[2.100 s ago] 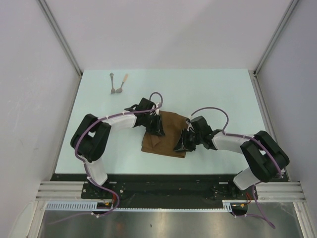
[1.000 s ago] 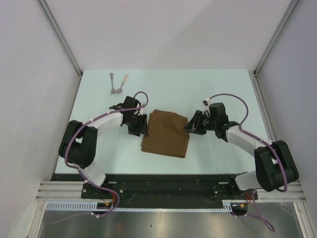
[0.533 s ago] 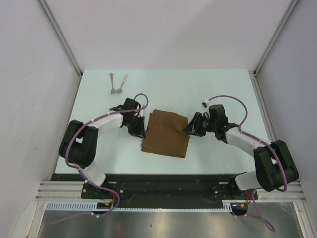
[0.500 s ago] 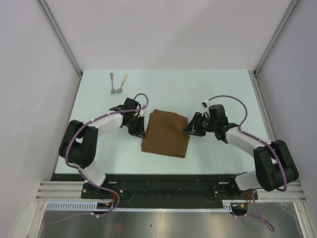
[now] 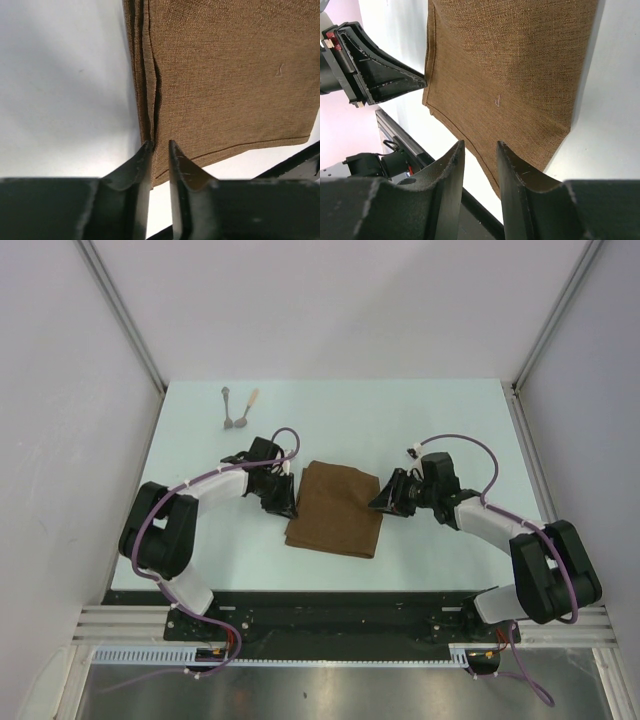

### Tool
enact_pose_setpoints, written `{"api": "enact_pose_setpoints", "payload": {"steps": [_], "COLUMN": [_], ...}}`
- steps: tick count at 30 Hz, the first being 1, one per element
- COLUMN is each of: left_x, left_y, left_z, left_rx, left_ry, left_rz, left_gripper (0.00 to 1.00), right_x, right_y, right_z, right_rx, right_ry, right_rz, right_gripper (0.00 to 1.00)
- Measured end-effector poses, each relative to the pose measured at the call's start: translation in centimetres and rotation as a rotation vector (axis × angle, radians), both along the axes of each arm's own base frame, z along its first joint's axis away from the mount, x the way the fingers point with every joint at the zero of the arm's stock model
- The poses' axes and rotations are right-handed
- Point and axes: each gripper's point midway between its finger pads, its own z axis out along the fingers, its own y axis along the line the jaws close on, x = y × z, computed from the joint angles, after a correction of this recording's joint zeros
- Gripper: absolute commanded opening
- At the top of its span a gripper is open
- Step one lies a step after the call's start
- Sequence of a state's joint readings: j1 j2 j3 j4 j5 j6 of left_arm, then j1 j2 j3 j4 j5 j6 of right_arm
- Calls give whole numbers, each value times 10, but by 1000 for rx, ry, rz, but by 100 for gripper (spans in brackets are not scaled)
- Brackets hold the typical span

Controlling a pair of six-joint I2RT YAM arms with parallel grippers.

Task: Fold the napkin into a case and place the utensils inside
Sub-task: Smooth out the square-folded napkin at the center of the board.

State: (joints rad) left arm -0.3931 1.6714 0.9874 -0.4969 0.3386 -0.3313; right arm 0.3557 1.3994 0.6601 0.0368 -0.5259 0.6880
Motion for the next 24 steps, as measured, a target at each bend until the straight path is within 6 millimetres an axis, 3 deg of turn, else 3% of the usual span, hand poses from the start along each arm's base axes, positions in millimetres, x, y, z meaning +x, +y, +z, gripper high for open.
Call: {"api": "enact_pose_setpoints", "payload": {"steps": [7,9,14,19,24], "left_x": [1,0,-3,-8,-12], "left_y": [2,3,10,15,11], "left_z": [-1,-3,-9,-14,-15], "left_rx": [11,18,55,76,49], "left_ry": [-4,-1,4,18,31], "left_rz": [5,8,17,24,13], "left_gripper": [31,38,42,31,16], "right_x": [-2,-2,-4,-7,-25], "right_y": [1,1,1,5,18], "right_z": [-2,-3,-5,-7,-12], "right_rx": [7,11,17,19,15], "right_ry": [4,9,16,18,39], "right_rz": [3,2,2,14,66], "right_gripper": [35,35,33,31,31]}}
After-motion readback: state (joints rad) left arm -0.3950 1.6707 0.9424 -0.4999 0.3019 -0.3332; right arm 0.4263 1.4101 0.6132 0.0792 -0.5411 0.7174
